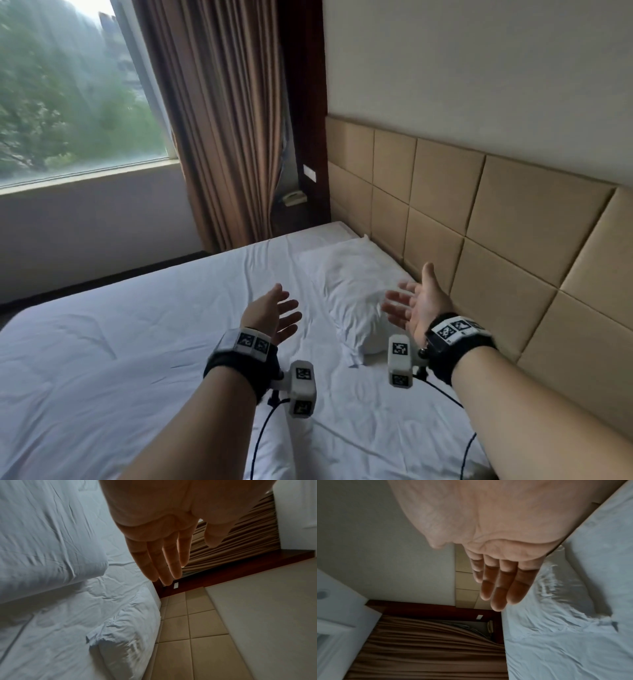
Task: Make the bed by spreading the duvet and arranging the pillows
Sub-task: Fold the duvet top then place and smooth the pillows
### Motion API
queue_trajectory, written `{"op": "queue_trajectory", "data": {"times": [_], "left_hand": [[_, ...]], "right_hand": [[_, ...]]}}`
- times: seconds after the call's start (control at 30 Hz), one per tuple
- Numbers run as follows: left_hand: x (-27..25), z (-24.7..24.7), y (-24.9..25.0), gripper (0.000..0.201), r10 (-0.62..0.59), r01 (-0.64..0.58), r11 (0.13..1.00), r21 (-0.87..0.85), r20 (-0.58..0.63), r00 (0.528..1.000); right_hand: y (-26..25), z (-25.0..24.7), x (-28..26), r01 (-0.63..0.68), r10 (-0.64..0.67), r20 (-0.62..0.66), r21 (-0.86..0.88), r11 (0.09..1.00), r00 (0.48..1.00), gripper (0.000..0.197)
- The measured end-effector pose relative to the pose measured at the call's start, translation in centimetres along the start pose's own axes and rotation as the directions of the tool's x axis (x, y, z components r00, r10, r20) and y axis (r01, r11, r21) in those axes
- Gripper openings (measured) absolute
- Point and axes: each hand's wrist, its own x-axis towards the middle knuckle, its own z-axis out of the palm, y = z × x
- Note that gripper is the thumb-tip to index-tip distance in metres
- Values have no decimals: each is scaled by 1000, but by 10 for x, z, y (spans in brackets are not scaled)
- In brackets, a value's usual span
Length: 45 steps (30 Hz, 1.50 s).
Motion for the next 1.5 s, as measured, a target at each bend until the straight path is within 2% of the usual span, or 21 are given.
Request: {"op": "queue_trajectory", "data": {"times": [0.23,0.47,0.7,0.9,1.0,1.1,1.27,1.37,1.43,1.5], "left_hand": [[65,1,-54,33,-133,136,990,39,-65,989],[109,-20,-78,31,-203,208,978,12,-164,965],[105,-77,-79,30,-220,212,975,-61,-332,917],[85,-144,-62,28,-181,153,983,-96,-464,867],[80,-189,-53,29,-178,140,984,-113,-501,847],[76,-247,-47,30,-191,150,982,-118,-558,808],[75,-361,-48,32,-232,221,971,-95,-610,758],[75,-446,-52,45,-256,290,956,-46,-615,745],[84,-514,-67,72,-286,393,919,21,-650,704],[87,-563,-73,81,-289,494,861,123,-680,674]], "right_hand": [[52,-21,62,-159,154,-60,-72,985,986,82],[86,3,115,-227,224,-33,-172,959,974,79],[120,51,138,-327,365,77,-305,894,928,81],[135,112,131,-294,398,207,-401,868,894,75],[145,145,123,-264,393,230,-442,857,890,73],[162,181,114,-236,384,242,-477,847,891,70],[230,251,99,-232,393,192,-553,801,899,65],[297,286,92,-214,376,104,-673,708,921,66],[342,304,84,-192,386,56,-796,574,921,80],[374,314,75,-111,341,51,-891,440,939,79]]}}
